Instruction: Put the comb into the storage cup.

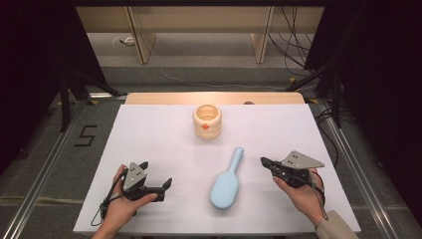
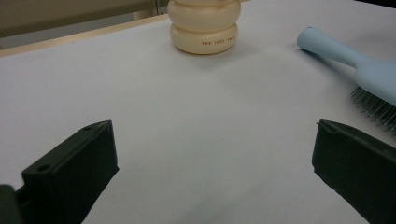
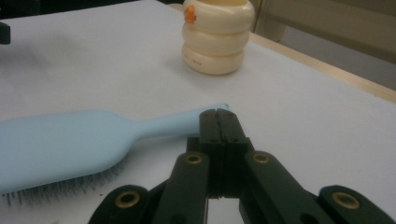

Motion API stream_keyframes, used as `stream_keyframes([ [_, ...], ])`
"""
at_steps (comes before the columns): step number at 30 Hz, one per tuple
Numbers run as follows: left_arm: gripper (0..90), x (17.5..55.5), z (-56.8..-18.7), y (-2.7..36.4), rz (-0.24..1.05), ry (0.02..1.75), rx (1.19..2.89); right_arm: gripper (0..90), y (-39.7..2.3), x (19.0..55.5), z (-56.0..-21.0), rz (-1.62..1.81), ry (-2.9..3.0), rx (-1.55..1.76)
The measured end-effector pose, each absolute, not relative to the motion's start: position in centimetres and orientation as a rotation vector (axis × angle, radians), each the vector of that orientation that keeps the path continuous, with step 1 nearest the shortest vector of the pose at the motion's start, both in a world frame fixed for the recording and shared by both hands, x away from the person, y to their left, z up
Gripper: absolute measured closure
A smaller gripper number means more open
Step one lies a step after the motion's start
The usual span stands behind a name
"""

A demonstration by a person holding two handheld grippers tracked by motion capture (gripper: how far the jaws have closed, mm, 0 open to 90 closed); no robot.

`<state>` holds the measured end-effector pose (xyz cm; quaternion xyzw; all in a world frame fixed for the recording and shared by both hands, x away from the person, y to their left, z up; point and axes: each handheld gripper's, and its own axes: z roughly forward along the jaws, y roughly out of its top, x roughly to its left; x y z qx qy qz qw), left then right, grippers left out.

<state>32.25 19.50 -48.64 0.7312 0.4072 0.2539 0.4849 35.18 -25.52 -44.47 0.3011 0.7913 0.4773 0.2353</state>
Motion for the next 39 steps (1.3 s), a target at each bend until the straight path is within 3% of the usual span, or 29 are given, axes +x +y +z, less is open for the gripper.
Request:
stream_keyframes([
  [18,0.0,32.2,-48.7,19.6,0.615,0.994,1.78,90.0,-19.7,40.4,-44.5,1.182,2.344,0.735],
  [39,0.0,32.3,-48.8,19.5,0.619,0.997,1.784,90.0,-18.5,42.3,-44.5,1.131,2.398,0.724],
])
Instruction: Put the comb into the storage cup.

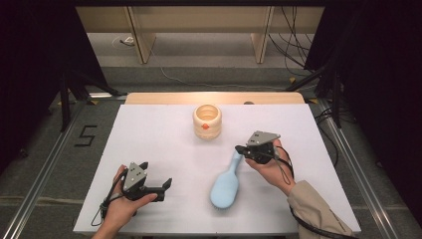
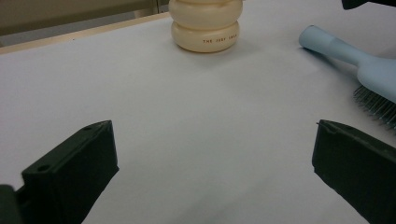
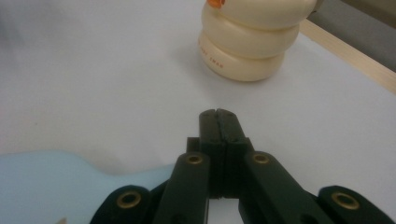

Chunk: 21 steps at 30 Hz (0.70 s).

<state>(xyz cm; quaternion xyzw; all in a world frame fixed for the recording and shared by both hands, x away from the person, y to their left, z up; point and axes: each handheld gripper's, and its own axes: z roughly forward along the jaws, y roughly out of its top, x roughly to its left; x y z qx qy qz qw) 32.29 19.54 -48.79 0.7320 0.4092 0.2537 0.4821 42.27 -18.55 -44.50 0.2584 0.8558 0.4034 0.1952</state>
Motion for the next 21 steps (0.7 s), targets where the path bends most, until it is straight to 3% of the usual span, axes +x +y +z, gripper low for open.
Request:
stream_keyframes([
  [21,0.0,32.2,-48.8,19.4,0.608,0.996,1.784,90.0,-13.7,48.5,-46.0,0.699,2.674,0.71],
])
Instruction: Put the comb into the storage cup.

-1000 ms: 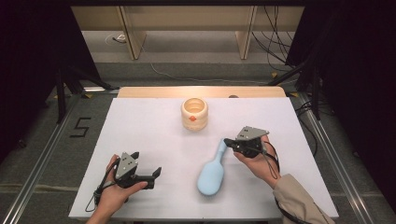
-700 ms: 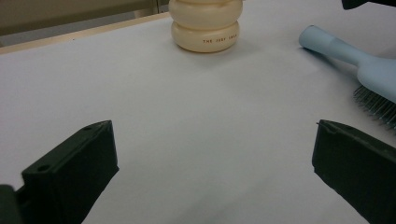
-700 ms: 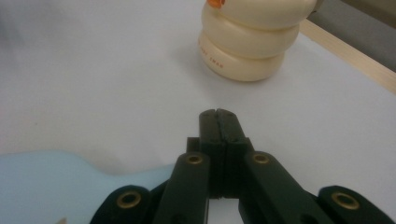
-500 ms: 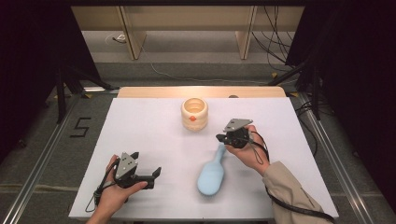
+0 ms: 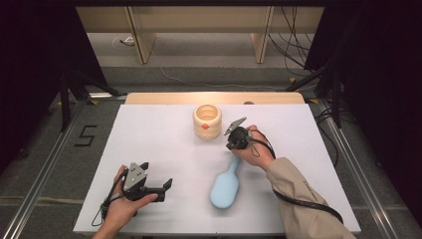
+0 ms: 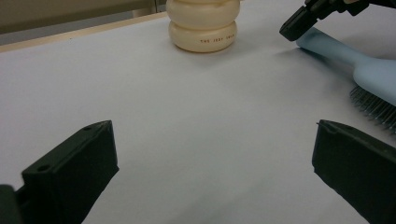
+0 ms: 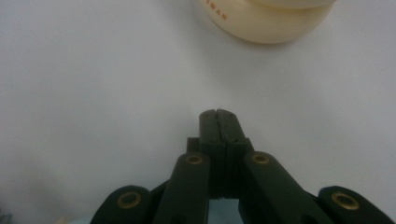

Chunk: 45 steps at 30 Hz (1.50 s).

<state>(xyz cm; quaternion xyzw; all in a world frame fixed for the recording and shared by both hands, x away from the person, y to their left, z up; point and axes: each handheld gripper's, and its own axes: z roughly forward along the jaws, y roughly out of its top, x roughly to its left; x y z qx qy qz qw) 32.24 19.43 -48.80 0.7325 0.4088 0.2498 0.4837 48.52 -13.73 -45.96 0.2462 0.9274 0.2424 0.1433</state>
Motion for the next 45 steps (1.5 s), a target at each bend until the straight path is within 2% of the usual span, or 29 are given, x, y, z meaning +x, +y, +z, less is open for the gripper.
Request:
stream_keyframes([
  [11,0.0,32.2,-48.8,19.5,0.604,0.997,1.782,90.0,-14.3,48.7,-46.7,0.547,2.72,0.768],
  [17,0.0,32.2,-48.8,19.5,0.604,0.999,1.781,90.0,-15.6,47.6,-46.4,0.505,2.746,0.836],
  [26,0.0,32.2,-48.8,19.3,0.605,1.0,1.783,90.0,-18.3,44.6,-46.2,0.492,2.765,0.935],
  [45,0.0,32.2,-48.8,19.4,0.609,1.007,1.789,90.0,-21.5,38.3,-46.1,0.506,2.804,0.905],
])
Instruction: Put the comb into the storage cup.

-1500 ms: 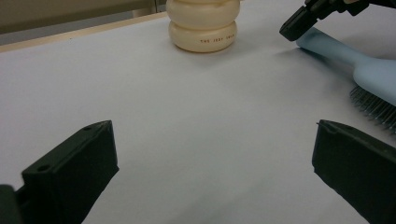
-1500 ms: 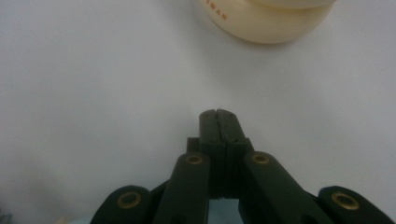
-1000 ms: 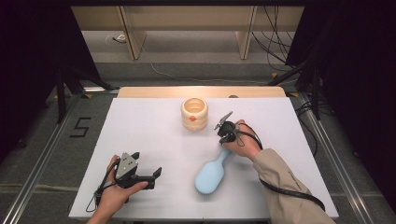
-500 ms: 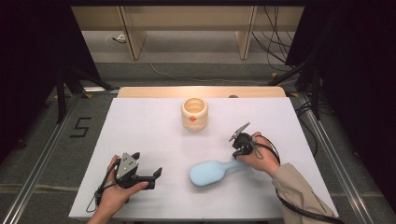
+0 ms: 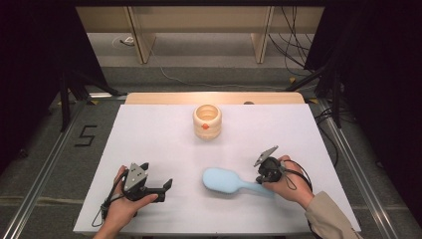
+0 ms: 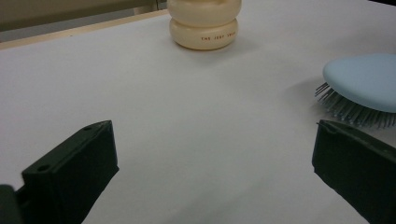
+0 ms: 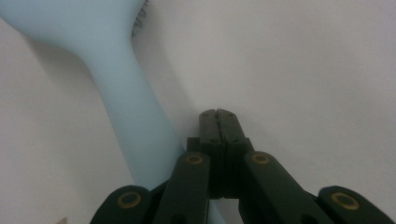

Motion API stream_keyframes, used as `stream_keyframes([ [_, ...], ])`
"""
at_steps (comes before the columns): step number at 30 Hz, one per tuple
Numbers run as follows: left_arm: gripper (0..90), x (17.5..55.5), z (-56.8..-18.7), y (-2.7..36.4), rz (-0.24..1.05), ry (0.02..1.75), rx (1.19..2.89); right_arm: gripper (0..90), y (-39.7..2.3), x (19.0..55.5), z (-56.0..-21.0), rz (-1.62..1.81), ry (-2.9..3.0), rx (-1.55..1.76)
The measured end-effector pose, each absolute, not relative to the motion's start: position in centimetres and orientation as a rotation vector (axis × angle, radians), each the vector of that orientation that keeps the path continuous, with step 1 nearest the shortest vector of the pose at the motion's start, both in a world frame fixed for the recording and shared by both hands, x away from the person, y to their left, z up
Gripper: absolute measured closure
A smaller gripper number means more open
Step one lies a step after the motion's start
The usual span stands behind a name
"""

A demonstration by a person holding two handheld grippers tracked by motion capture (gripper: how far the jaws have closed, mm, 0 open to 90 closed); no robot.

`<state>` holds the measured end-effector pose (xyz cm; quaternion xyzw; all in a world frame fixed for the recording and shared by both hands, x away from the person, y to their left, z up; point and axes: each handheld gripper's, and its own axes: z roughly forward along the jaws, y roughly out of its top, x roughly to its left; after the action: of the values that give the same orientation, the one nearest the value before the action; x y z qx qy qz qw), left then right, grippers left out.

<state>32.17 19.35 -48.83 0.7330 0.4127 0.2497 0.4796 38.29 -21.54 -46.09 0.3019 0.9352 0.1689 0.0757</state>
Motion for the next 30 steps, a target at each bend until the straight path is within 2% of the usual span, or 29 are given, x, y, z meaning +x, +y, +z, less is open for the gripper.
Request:
stream_keyframes([
  [16,0.0,32.2,-48.8,19.3,0.615,1.007,1.787,90.0,-21.8,35.6,-46.0,0.489,2.83,0.881],
  [30,0.0,32.1,-48.8,19.3,0.618,1.006,1.787,90.0,-21.9,34.7,-45.9,0.465,2.854,0.862],
])
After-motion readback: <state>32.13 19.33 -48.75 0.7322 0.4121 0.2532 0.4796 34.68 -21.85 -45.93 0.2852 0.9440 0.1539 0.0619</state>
